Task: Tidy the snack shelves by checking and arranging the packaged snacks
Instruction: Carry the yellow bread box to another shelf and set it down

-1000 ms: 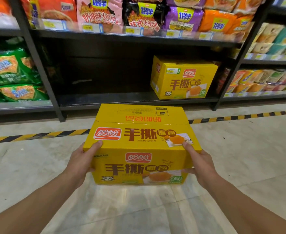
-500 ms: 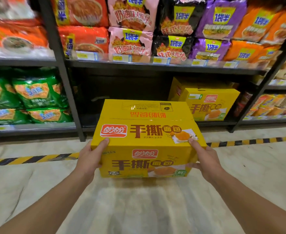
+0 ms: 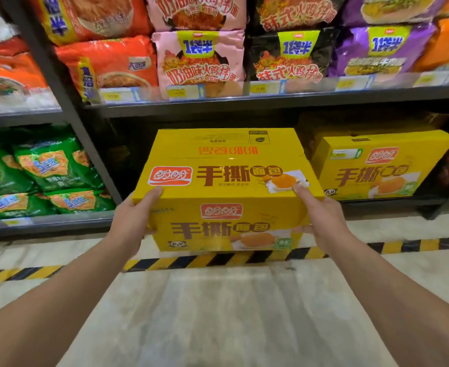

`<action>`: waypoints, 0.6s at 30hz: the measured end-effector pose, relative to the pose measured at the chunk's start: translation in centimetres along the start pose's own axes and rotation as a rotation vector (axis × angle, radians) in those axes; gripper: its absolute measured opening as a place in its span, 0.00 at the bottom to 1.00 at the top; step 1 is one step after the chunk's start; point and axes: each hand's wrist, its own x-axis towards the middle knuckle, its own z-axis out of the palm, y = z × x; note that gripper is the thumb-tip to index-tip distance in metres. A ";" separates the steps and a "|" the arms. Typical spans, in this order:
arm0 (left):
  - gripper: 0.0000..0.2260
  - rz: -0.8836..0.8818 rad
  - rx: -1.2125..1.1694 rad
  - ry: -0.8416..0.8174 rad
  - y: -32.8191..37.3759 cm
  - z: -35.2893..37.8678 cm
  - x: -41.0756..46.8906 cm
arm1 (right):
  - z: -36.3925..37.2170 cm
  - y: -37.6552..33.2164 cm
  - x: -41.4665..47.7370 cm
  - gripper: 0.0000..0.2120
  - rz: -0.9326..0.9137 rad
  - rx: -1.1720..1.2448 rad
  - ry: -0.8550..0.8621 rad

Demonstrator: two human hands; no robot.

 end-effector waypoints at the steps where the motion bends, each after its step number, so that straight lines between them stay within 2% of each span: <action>1: 0.12 0.003 0.013 -0.002 0.1 0.4 0.8 | 0.2 0.1 1.2 0.32 0.009 -0.014 -0.003; 2: 0.11 0.002 0.016 0.003 -0.1 0.8 1.5 | 0.5 0.3 2.4 0.39 0.019 -0.019 -0.008; 3: 0.10 -0.003 0.016 0.013 -0.5 1.1 2.1 | 0.7 0.4 3.1 0.42 0.023 -0.020 -0.012; 8: 0.13 -0.002 -0.002 0.062 -2.5 1.8 4.8 | 2.5 1.2 6.5 0.35 0.008 -0.015 -0.069; 11: 0.18 0.009 -0.021 0.076 -3.2 1.9 5.8 | 3.2 1.4 7.4 0.26 -0.018 -0.027 -0.099; 15: 0.32 0.092 0.073 0.053 -3.6 1.6 6.8 | 3.2 1.8 7.6 0.21 -0.126 -0.069 -0.164; 18: 0.42 0.215 0.321 0.022 -4.5 1.5 7.4 | 2.6 3.4 8.6 0.27 -0.284 -0.221 -0.189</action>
